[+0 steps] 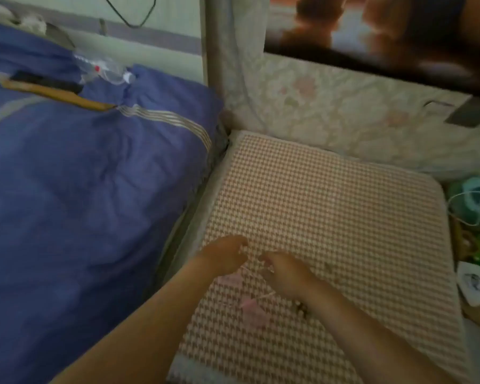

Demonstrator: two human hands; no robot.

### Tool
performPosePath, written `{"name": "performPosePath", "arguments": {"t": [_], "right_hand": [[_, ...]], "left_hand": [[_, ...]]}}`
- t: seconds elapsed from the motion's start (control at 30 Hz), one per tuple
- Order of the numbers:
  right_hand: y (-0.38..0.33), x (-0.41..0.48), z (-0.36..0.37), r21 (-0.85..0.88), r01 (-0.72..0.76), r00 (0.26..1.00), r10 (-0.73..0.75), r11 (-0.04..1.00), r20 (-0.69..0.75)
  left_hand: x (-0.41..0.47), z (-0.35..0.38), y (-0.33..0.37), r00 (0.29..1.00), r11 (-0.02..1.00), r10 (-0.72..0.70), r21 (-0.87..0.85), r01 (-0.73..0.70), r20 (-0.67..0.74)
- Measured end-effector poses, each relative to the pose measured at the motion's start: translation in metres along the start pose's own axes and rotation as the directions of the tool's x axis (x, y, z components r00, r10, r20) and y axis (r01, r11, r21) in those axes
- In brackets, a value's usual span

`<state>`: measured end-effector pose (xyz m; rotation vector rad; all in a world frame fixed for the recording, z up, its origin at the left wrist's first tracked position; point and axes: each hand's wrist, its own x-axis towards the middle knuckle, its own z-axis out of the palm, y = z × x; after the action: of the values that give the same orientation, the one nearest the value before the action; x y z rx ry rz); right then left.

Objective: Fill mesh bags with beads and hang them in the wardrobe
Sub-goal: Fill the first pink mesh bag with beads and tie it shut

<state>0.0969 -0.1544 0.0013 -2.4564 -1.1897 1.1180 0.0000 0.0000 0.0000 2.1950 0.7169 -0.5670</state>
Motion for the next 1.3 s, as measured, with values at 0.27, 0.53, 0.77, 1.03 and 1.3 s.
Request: {"name": "performPosePath", "arguments": {"t": [0.27, 0.53, 0.77, 1.03, 1.3], "right_hand": [[0.033, 0.096, 0.111, 0.07, 0.084, 0.994, -0.078, 0.994, -0.081], [0.049, 0.129, 0.143, -0.001, 0.214, 0.931, -0.204, 0.977, -0.304], [0.039, 0.07, 0.15, 0.059, 0.348, 0.832, -0.28, 0.936, -0.479], [0.013, -0.068, 0.172, 0.402, 0.314, 0.812, -0.024, 0.86, -0.584], [0.016, -0.135, 0.202, 0.488, 0.267, 0.771, 0.119, 0.831, -0.626]], "left_hand": [[0.058, 0.091, -0.092, 0.95, 0.98, -0.196, -0.082, 0.181, -0.242], [0.078, 0.136, -0.137, 0.797, 0.984, 0.171, 0.135, -0.113, -0.58], [0.041, 0.153, -0.134, 0.648, 0.911, 0.319, 0.035, -0.41, -0.691], [-0.057, 0.168, -0.103, 0.614, 0.8, 0.53, 0.103, -0.591, -0.585], [-0.095, 0.206, -0.096, 0.616, 0.789, 0.577, 0.17, -0.591, -0.537]]}}
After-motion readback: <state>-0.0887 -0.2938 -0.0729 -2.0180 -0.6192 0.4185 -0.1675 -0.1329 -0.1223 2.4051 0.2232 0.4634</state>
